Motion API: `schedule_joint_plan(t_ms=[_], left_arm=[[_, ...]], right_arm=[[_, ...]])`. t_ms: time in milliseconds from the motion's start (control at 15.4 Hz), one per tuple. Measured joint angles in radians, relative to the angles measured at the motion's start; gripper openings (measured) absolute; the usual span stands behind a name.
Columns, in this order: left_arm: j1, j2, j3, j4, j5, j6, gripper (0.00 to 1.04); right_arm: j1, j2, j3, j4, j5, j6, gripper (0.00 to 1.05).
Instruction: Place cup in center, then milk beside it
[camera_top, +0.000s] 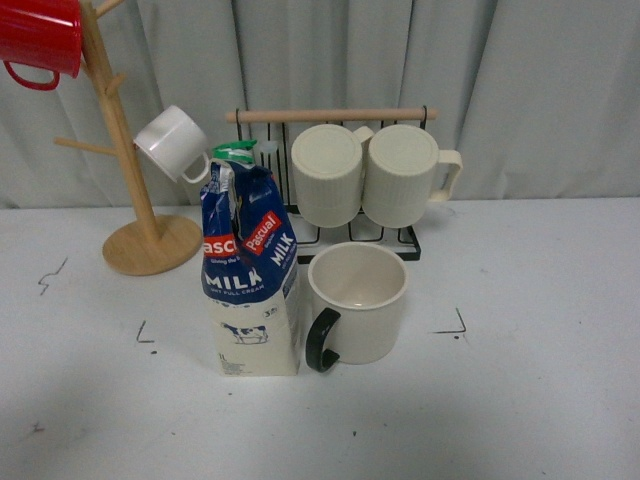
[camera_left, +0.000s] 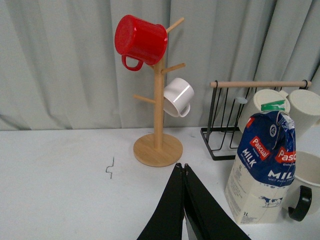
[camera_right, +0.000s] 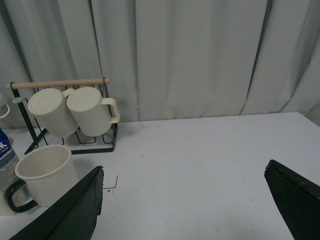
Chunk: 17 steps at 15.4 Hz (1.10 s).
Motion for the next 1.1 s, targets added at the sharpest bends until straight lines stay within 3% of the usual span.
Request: schedule_joint_plan(t_ms=[260,389,714,844,908,973,1038,1103], left_arm=[[0.000,-0.068,0.000,-0.066,0.000,0.000,0.02],[0.000,-0.225,0.001,-0.244,0.000,0.000,0.02],[0.001,-0.229,0.000,-0.239,0.000,-0.001,0.02],[0.001,-0.229,0.000,-0.240,0.000,0.000,0.19],[0.001,-0.229,0.000,-0.240,0.000,0.000,0.37],[0.001,-0.229,0.000,-0.240,0.000,0.000,0.75],[0.001,-0.229,0.000,-0.240,0.000,0.000,0.98],[0.001,-0.229,0.000,-0.240,0.000,0.000,0.98]], right_arm=[[0.000,0.000,0.000,0.000,0.000,0.000,0.98],[0.000,0.000,0.000,0.000,0.000,0.000,0.98],[0.000,0.000,0.000,0.000,0.000,0.000,0.98],[0.000,0.000,0.000,0.000,0.000,0.000,0.98],[0.000,0.000,0.000,0.000,0.000,0.000,0.98],[0.000,0.000,0.000,0.000,0.000,0.000,0.98],[0.000,0.000,0.000,0.000,0.000,0.000,0.98],[0.000,0.000,0.000,0.000,0.000,0.000,0.98]])
